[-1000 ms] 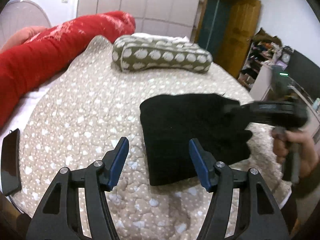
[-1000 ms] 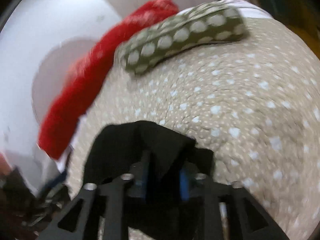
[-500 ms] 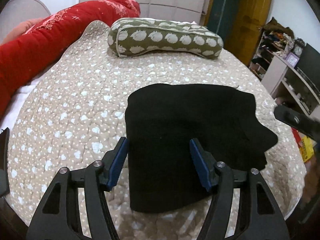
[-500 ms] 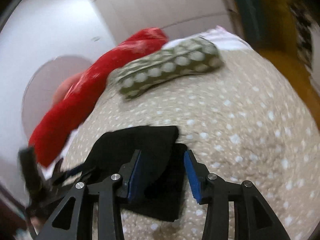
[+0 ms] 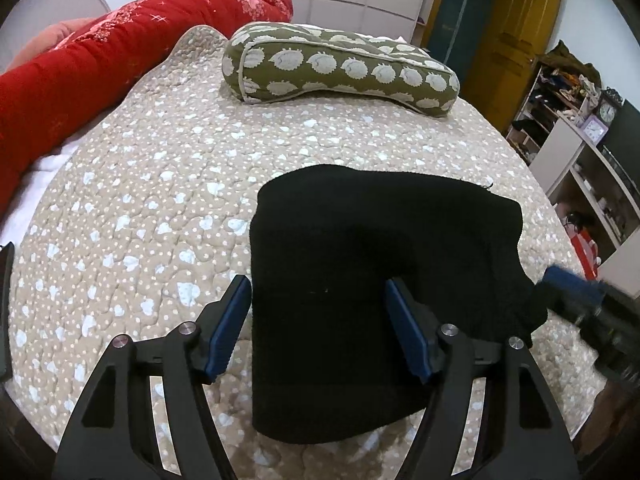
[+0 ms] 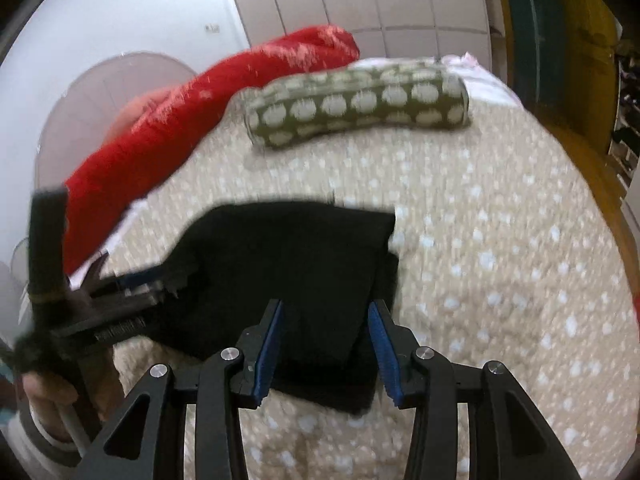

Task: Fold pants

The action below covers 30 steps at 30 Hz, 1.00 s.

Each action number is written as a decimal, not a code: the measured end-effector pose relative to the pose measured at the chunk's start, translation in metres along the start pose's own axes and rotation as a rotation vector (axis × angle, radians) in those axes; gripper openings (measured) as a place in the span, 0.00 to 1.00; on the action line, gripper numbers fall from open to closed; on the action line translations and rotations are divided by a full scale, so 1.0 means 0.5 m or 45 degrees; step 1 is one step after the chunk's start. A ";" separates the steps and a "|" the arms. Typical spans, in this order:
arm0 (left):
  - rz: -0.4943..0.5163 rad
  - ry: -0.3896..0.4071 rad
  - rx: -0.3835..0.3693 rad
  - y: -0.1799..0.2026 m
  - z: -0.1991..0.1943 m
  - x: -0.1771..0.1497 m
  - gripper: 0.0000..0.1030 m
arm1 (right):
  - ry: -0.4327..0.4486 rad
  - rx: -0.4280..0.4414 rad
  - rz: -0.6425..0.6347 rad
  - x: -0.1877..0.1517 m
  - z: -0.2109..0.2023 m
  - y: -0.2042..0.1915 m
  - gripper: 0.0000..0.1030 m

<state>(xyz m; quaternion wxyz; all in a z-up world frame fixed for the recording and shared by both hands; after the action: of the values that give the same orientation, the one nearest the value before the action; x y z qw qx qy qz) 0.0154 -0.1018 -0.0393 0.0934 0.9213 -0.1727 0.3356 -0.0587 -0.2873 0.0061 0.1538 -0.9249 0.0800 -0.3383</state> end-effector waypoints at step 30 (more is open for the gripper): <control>-0.049 -0.011 0.008 -0.015 0.047 0.039 0.77 | -0.034 -0.035 -0.064 -0.020 0.035 -0.002 0.44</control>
<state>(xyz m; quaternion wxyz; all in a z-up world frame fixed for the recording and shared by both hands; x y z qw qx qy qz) 0.0463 -0.1066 -0.0449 0.0961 0.9263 -0.1542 0.3302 -0.0549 -0.2798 -0.0121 0.1334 -0.9332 0.0592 -0.3285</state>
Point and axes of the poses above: each gripper's, at about its wrist camera, not at the fingertips, and z roughly the way its jaws point, y to its right, x to its top, the point moved 2 cm from there along z, roughly the way its jaws point, and after that the axes turned 10 degrees about z, right-handed, at the moved point
